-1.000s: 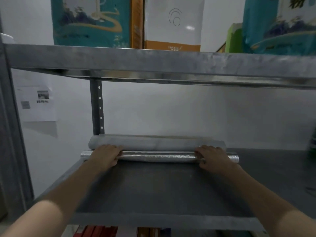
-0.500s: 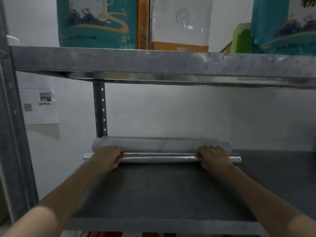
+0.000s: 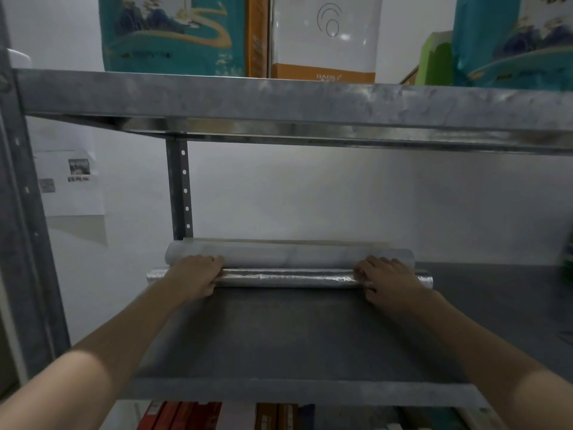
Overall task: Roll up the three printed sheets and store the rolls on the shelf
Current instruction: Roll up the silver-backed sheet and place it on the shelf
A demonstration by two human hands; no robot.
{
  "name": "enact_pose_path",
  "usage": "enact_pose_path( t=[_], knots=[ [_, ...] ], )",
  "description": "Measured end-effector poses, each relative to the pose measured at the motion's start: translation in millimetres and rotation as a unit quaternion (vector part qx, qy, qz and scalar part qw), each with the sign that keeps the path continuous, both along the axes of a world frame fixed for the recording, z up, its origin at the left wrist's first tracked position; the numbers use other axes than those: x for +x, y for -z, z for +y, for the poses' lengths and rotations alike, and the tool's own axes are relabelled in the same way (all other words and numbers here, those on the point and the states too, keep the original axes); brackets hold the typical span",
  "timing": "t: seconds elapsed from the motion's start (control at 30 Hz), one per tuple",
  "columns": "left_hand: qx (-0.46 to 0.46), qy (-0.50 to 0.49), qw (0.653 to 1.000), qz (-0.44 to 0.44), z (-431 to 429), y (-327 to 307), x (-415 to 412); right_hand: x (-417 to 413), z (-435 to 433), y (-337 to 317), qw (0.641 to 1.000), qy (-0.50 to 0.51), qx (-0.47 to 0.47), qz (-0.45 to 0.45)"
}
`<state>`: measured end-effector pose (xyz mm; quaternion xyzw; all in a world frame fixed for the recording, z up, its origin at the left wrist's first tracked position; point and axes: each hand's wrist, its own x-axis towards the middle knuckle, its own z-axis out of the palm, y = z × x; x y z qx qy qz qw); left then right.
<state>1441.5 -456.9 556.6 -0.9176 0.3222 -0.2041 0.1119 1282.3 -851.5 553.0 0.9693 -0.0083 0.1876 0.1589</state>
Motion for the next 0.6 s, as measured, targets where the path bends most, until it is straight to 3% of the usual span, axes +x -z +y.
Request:
enact_pose_path(
  t=[0.2, 0.47, 0.6],
  knots=[
    [-0.005, -0.016, 0.999, -0.035, -2, 3, -1, 4, 4, 2, 1.0, 0.017, -0.008, -0.019],
    [-0.085, -0.007, 0.996, 0.011, -1, 18, 1, 12, 11, 10, 0.994, 0.027, -0.03, -0.099],
    [-0.092, -0.01, 0.996, -0.011, 1, 20, 3, 14, 10, 12, 0.994, 0.029, -0.019, -0.099]
  ],
)
